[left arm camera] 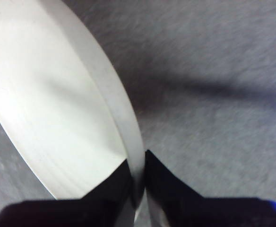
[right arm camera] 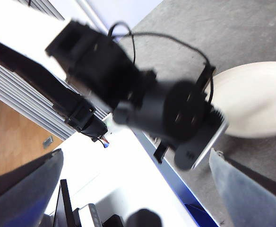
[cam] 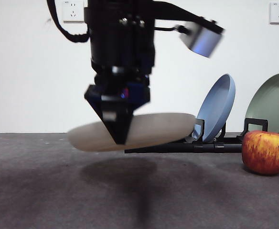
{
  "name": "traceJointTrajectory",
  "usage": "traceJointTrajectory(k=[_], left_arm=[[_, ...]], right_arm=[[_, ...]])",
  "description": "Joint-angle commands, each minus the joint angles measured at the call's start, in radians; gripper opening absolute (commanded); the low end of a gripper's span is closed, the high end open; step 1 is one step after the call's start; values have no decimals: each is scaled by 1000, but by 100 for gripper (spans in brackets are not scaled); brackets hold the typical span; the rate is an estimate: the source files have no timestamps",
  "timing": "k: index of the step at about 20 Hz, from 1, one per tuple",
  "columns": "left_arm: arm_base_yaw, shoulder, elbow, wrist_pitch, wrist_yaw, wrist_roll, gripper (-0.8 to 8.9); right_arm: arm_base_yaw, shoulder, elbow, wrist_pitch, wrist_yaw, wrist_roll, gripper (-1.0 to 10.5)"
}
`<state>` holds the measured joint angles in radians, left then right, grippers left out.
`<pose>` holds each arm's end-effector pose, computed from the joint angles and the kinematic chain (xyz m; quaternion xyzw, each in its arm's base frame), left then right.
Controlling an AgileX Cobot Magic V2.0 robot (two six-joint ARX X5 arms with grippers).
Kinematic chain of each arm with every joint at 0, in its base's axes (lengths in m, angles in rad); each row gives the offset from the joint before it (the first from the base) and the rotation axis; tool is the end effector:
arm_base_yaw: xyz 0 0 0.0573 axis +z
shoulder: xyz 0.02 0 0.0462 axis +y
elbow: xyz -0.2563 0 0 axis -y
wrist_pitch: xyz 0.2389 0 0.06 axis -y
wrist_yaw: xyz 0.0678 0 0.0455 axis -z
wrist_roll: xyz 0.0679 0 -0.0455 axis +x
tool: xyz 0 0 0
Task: Take the yellow plate from the plate rack,put the plate on the table,take the apple from the table,put the apple in the plate
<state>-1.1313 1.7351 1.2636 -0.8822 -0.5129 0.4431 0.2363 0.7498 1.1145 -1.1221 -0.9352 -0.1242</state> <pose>0.1703 -0.2839 0.1773 0.6108 0.3638 -0.3251 0.6236 0.0969 0.0795 0.3452 0.0783 0.3148 0.5342 0.7806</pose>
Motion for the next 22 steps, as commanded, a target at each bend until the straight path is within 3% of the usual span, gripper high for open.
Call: traceJointTrajectory(k=[1,9,14,17,20,22], left_arm=[[-27,7,-40,42,-13,-18,-6],[-31,50,-129,98,-35,-22,-6],[-21,74,-138,160,-23,-77,-6],[-14,74,-138,168,72,-107,11],[-10,74,-138,165,138,-129,251],[-10,74,-136,165,157,-135,289]], right_arm=[[1,-2,5,1,-3,-14,634],[1,-2,5,-3,-4,-14,633],[1,-2,5,-5,-2,-15,633],[1,-2,5,-6,0,-15,633],[1,-2,5,-8,0,-16,633],[1,-1,5,-9,0,-18,633]])
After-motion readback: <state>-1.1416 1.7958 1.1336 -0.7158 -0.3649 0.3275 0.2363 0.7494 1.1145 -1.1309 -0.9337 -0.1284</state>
